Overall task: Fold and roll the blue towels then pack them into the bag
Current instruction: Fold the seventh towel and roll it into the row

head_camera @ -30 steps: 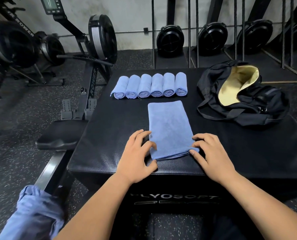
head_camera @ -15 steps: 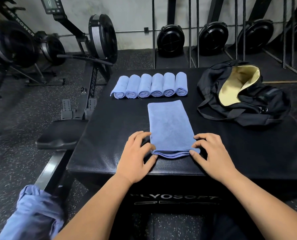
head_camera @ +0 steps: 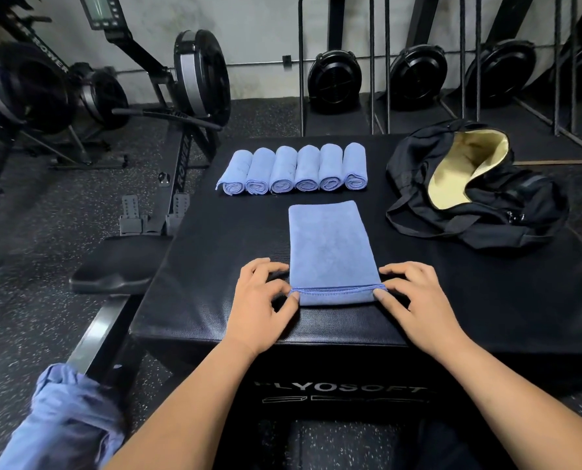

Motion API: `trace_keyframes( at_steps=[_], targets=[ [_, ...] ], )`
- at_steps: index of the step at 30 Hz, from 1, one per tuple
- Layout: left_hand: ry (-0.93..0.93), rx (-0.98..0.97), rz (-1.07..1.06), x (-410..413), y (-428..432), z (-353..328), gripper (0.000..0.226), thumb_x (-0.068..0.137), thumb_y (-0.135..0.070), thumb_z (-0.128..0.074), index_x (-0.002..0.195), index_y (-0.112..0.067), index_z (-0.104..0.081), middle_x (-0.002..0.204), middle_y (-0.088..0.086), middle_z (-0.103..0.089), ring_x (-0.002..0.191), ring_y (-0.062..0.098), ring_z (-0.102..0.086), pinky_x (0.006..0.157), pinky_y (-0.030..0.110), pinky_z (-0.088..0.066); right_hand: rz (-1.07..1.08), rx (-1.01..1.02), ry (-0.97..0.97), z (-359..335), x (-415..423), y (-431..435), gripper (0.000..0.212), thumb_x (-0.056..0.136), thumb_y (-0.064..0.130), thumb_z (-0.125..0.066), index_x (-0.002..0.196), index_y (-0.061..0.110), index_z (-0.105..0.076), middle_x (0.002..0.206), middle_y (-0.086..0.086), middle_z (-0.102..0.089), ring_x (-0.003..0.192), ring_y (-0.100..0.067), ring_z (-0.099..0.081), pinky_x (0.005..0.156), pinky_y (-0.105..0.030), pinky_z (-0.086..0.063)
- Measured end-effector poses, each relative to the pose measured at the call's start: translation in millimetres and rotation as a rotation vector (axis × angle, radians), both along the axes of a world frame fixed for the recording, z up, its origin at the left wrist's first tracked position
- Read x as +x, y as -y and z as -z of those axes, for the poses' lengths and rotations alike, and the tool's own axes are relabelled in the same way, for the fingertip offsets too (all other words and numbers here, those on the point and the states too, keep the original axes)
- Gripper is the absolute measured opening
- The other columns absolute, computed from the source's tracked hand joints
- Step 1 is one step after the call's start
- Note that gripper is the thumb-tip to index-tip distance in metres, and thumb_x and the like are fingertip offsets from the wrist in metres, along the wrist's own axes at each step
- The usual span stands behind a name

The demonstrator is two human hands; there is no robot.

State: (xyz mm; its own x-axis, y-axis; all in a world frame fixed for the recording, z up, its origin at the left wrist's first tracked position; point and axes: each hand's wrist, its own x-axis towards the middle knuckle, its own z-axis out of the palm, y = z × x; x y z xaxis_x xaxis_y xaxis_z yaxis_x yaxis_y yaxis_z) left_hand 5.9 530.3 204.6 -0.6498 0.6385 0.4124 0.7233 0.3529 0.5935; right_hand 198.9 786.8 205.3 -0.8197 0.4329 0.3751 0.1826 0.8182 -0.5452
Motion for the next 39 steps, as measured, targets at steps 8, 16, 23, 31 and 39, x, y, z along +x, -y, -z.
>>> trace_keyframes(
  at_steps=[8, 16, 23, 31, 39],
  targets=[
    [-0.005, -0.025, -0.017, 2.4, -2.1, -5.6, 0.019, 0.085, -0.034, -0.078, 0.090, -0.028, -0.061, 0.131, -0.015, -0.057, 0.140, 0.016, -0.036, 0.116, 0.035, -0.034, 0.108, -0.131, 0.001, -6.5, -2.2, 4.5, 0.016, 0.082, 0.040, -0.085, 0.084, 0.037, -0.069, 0.119, 0.020, -0.061, 0.124, -0.011, -0.046, 0.095, -0.029, -0.041],
    [-0.116, -0.013, 0.012, 5.8, -1.7, -1.6, 0.007, 0.092, -0.025, -0.076, 0.098, -0.030, -0.075, 0.132, -0.009, -0.056, 0.138, 0.020, -0.040, 0.114, 0.037, -0.037, 0.070, 0.007, -0.042, -1.2, -0.1, 6.8, 0.009, 0.087, 0.031, -0.083, 0.096, 0.035, -0.080, 0.123, 0.015, -0.058, 0.122, -0.015, -0.046, 0.101, -0.038, -0.047],
    [-0.193, 0.010, -0.033, 8.0, -1.7, -0.4, 0.009, 0.092, -0.034, -0.076, 0.097, -0.027, -0.079, 0.122, -0.008, -0.062, 0.128, 0.022, -0.047, 0.109, 0.039, -0.041, 0.119, 0.166, -0.066, 2.2, 0.5, 11.2, 0.013, 0.096, 0.041, -0.073, 0.101, 0.034, -0.082, 0.124, 0.011, -0.063, 0.121, -0.023, -0.050, 0.096, -0.046, -0.047],
    [-0.078, -0.104, 0.008, 5.0, 0.1, -0.3, 0.028, 0.084, -0.039, -0.072, 0.110, -0.029, -0.073, 0.133, -0.014, -0.055, 0.145, 0.018, -0.033, 0.120, 0.038, -0.033, 0.108, 0.130, 0.077, -2.0, -1.7, 9.8, 0.028, 0.082, 0.037, -0.081, 0.109, 0.036, -0.075, 0.138, 0.016, -0.055, 0.133, -0.021, -0.042, 0.098, -0.043, -0.044],
    [0.094, -0.040, -0.040, -2.4, -1.4, 2.7, 0.022, 0.097, -0.050, -0.061, 0.093, -0.035, -0.077, 0.137, -0.021, -0.057, 0.147, 0.011, -0.028, 0.121, 0.038, -0.030, 0.111, 0.024, 0.040, 2.1, -4.1, -0.1, 0.018, 0.098, 0.047, -0.065, 0.100, 0.033, -0.076, 0.131, 0.015, -0.057, 0.129, -0.018, -0.040, 0.106, -0.049, -0.042]
  ],
)
